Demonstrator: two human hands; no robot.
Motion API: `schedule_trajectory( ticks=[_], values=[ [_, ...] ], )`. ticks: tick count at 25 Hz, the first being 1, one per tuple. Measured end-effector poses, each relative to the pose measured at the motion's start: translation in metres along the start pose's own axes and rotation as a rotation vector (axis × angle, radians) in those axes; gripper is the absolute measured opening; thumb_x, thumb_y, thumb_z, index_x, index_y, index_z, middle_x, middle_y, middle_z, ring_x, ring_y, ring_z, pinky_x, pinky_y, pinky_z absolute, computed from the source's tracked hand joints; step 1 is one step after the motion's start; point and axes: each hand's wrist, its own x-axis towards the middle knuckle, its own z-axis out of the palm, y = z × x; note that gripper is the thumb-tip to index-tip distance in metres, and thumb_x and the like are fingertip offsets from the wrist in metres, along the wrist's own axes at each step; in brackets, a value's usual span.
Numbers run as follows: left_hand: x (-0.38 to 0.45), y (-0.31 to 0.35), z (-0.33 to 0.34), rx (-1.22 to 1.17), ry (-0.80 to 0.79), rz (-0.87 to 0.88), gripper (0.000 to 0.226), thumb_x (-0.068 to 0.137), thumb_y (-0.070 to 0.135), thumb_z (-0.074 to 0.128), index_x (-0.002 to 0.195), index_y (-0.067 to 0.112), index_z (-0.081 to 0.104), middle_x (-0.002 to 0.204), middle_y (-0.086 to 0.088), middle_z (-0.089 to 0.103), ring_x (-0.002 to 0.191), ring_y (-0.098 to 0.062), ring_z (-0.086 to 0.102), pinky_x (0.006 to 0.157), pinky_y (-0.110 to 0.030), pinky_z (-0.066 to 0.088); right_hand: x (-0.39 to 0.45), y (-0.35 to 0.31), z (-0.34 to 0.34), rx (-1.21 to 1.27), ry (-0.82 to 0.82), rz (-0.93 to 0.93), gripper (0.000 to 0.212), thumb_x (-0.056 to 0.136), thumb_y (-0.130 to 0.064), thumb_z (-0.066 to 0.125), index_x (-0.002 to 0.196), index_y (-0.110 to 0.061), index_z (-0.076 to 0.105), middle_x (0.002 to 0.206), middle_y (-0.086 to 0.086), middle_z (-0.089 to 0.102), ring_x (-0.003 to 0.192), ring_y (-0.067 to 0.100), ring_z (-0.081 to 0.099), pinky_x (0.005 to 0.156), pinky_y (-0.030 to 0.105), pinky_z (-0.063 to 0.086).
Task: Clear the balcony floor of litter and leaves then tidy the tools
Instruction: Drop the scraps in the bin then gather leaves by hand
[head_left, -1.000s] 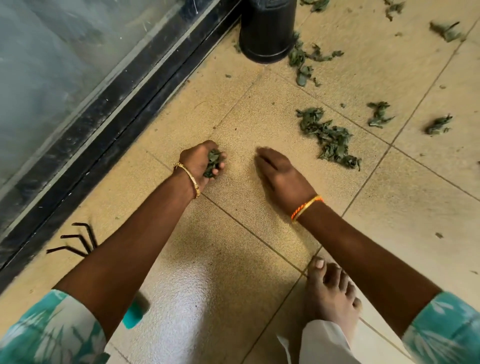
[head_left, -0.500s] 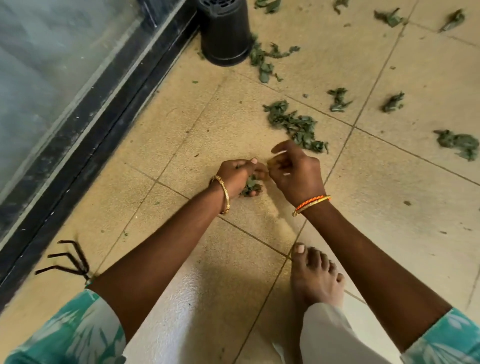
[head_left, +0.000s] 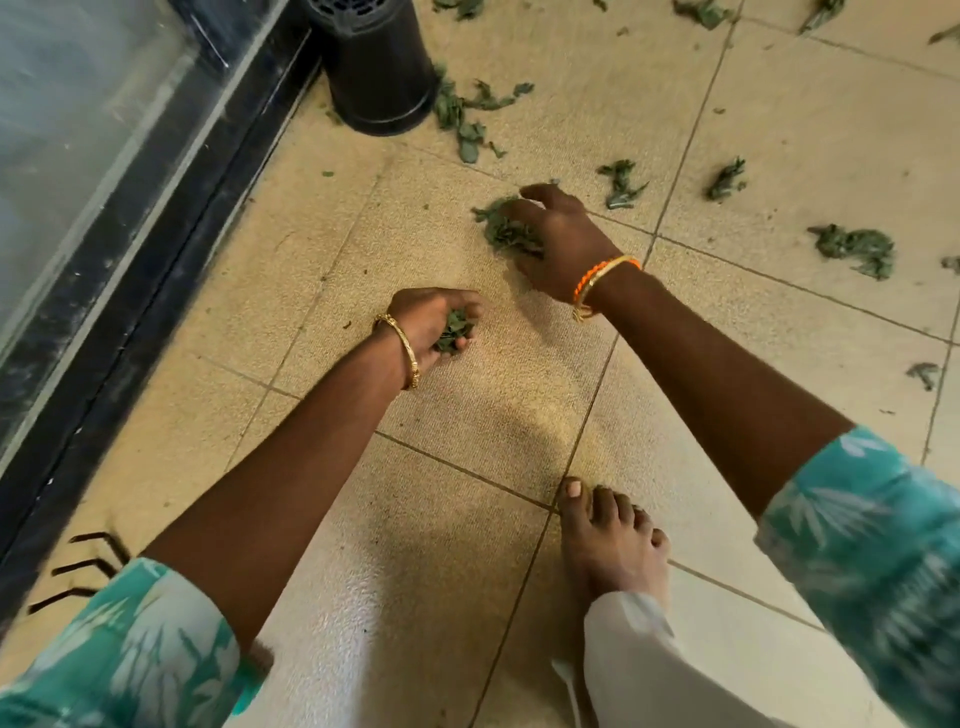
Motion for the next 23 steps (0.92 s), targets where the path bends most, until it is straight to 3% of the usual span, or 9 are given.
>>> schedule_trajectory(
  ticks=[3,6,9,12,15,17,19,21,23],
  values=[
    [0.006,0.002,-0.003,0.014,0.014,0.001,0.013,0.090,0.005,0.056,0.078,0.006,0.060,0.047,0.004,0.053,0.039,-0.009,0.049,0.036,-0.015,0.035,0.031,0.004,0.008,-0.135,-0.118,-0.082,0.046,0.089,-0.008,0.055,0.134,-0.018,0.050,0.142,0.016,0.038,0.130,0.035,0.036,0.102,0.042,0.039],
    [0.009,0.002,-0.003,-0.014,0.037,-0.013,0.019,0.093,0.012,0.055,0.074,0.009,0.056,0.052,0.003,0.049,0.036,-0.008,0.048,0.036,-0.015,0.034,0.041,0.007,0.008,-0.018,0.057,-0.094,0.033,0.081,0.004,0.055,0.109,-0.007,0.069,0.112,0.018,0.063,0.105,0.033,0.058,0.088,0.033,0.047],
    [0.009,0.002,-0.002,-0.018,0.049,-0.027,0.030,0.095,0.022,0.054,0.066,0.013,0.051,0.059,0.000,0.048,0.036,-0.009,0.049,0.037,-0.015,0.036,0.029,0.005,-0.013,0.330,0.348,0.116,0.024,0.079,0.004,0.059,0.096,-0.006,0.074,0.094,0.012,0.072,0.084,0.021,0.067,0.081,0.025,0.051],
    [0.006,0.001,0.002,-0.051,0.009,-0.058,0.035,0.093,0.031,0.055,0.063,0.014,0.049,0.058,-0.001,0.050,0.038,-0.011,0.050,0.038,-0.015,0.036,0.003,0.001,-0.044,0.885,0.561,0.305,0.016,0.077,0.003,0.067,0.083,-0.011,0.073,0.075,0.004,0.071,0.067,0.012,0.067,0.071,0.029,0.057],
    [-0.002,-0.004,0.010,-0.075,-0.093,-0.108,0.041,0.091,0.046,0.053,0.065,0.014,0.052,0.058,-0.002,0.055,0.042,-0.014,0.051,0.039,-0.016,0.038,-0.029,-0.020,-0.040,1.155,0.553,0.350,0.014,0.077,0.004,0.070,0.088,-0.004,0.070,0.081,-0.001,0.070,0.069,0.007,0.068,0.068,0.025,0.057],
    [-0.009,-0.013,0.017,-0.078,-0.177,-0.129,0.048,0.091,0.056,0.046,0.072,0.013,0.056,0.061,-0.003,0.058,0.046,-0.016,0.052,0.040,-0.017,0.038,-0.050,-0.045,-0.015,1.113,0.531,0.313,0.013,0.079,0.004,0.068,0.090,-0.002,0.070,0.084,0.001,0.070,0.071,0.009,0.068,0.067,0.025,0.057],
    [-0.012,-0.022,0.022,-0.087,-0.210,-0.120,0.054,0.092,0.061,0.037,0.081,0.013,0.060,0.066,-0.004,0.060,0.052,-0.017,0.053,0.043,-0.019,0.038,-0.066,-0.057,0.016,0.831,0.568,0.187,0.016,0.077,0.004,0.067,0.089,-0.006,0.071,0.088,0.005,0.068,0.079,0.016,0.065,0.071,0.028,0.055],
    [-0.014,-0.028,0.024,-0.104,-0.169,-0.111,0.054,0.092,0.061,0.035,0.087,0.016,0.064,0.067,-0.001,0.062,0.057,-0.015,0.055,0.046,-0.021,0.038,-0.077,-0.056,0.040,0.553,0.526,0.058,0.022,0.075,0.004,0.065,0.093,-0.007,0.071,0.090,0.008,0.068,0.084,0.022,0.062,0.075,0.032,0.052],
    [-0.014,-0.029,0.023,-0.025,-0.068,-0.087,0.046,0.093,0.055,0.042,0.083,0.017,0.066,0.063,0.000,0.062,0.054,-0.015,0.056,0.046,-0.020,0.038,-0.088,-0.055,0.048,0.438,0.444,0.009,0.025,0.075,0.005,0.060,0.095,-0.007,0.070,0.090,0.009,0.070,0.087,0.027,0.062,0.079,0.036,0.051]
  ],
)
